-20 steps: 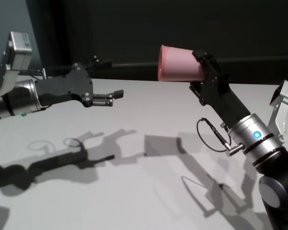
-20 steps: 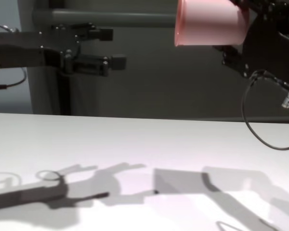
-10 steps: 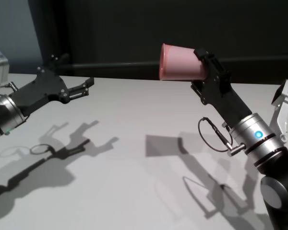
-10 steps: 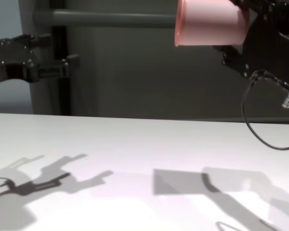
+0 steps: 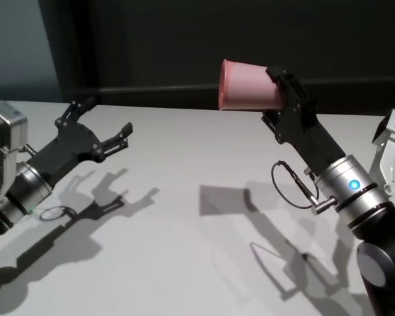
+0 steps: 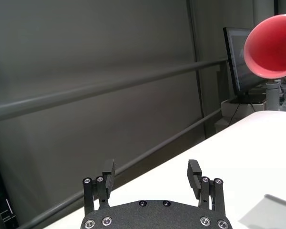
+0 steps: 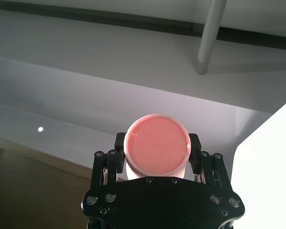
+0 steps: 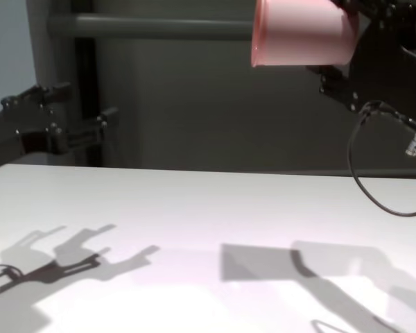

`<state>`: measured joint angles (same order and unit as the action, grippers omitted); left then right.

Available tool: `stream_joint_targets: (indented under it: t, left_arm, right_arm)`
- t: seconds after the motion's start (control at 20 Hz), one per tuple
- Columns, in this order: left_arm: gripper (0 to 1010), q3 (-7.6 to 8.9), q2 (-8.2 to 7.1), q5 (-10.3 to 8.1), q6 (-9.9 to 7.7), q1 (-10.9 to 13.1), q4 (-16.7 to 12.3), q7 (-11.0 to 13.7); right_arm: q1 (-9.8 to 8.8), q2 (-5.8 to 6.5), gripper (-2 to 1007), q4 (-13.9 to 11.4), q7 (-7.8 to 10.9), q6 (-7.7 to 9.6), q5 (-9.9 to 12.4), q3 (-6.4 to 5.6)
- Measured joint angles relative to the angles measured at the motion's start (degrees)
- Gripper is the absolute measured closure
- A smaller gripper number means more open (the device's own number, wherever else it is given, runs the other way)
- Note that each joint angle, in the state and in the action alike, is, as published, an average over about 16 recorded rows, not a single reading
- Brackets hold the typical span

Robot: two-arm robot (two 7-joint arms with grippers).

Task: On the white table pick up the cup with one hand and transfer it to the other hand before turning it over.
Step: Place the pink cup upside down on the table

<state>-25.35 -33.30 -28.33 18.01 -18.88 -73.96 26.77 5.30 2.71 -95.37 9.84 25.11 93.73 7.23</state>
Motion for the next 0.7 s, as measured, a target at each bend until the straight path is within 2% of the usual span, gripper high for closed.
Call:
stream_joint_targets:
  t: [0.35, 0.7]
  left_arm:
    - [9, -0.64, 1.97, 2.03, -0.05, 1.5, 2.9, -1.0]
    - [9, -1.1, 2.49, 2.98, -0.89, 2.2, 4.6, -0.7]
  right_arm:
    - [0.0, 0.0, 253, 0.0, 0.0, 0.0, 0.0, 0.0]
    - [0.0, 0.0, 253, 0.0, 0.0, 0.0, 0.0, 0.0]
